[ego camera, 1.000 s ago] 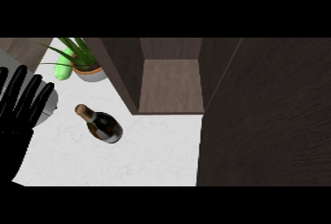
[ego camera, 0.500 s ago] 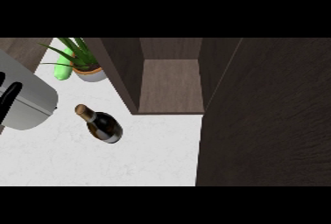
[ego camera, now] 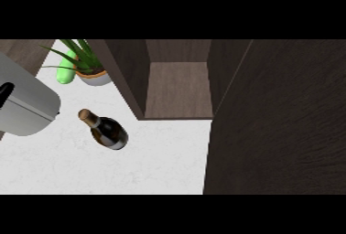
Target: Pick up the wine, place it into the cabinet and close the cabinet
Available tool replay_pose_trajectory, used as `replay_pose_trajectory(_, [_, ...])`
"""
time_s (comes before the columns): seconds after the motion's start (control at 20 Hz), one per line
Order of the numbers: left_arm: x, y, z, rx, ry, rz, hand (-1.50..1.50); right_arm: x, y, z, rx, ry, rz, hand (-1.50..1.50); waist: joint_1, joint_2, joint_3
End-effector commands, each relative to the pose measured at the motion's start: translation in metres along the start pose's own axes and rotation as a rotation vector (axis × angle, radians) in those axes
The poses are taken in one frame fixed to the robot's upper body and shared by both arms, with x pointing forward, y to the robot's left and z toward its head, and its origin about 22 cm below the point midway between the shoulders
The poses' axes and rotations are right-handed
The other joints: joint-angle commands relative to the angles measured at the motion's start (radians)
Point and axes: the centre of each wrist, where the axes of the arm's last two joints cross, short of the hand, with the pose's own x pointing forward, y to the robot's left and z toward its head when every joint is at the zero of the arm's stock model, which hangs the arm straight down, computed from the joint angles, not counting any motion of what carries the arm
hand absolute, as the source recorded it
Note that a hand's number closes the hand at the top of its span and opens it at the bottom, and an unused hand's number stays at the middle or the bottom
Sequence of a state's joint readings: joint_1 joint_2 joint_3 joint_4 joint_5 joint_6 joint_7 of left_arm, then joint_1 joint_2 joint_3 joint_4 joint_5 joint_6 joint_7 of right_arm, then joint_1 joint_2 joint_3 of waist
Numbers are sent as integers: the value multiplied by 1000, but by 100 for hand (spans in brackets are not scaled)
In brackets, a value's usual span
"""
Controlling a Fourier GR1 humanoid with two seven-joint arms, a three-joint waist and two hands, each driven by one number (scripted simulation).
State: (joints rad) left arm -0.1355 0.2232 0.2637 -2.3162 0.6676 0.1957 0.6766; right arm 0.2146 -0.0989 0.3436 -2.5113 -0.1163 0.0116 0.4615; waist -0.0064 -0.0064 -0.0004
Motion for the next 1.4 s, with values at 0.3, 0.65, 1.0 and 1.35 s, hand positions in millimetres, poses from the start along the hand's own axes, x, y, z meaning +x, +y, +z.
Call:
replay_pose_trajectory(0.3, [28,-4,12,14,-84,-2,-150,45,13,31,1,-89,-7,-150,2,0,0])
replay_pose_trajectory(0.65, [11,34,3,89,-80,-56,-150,43,6,26,-17,-91,3,-150,3,4,0])
replay_pose_trajectory(1.0, [-43,51,-2,107,-18,-104,-150,27,5,18,-24,-76,-9,-150,-1,6,0])
replay_pose_trajectory(1.35, [-73,74,-14,118,10,-134,-150,37,6,34,5,-84,-24,-150,-10,4,0])
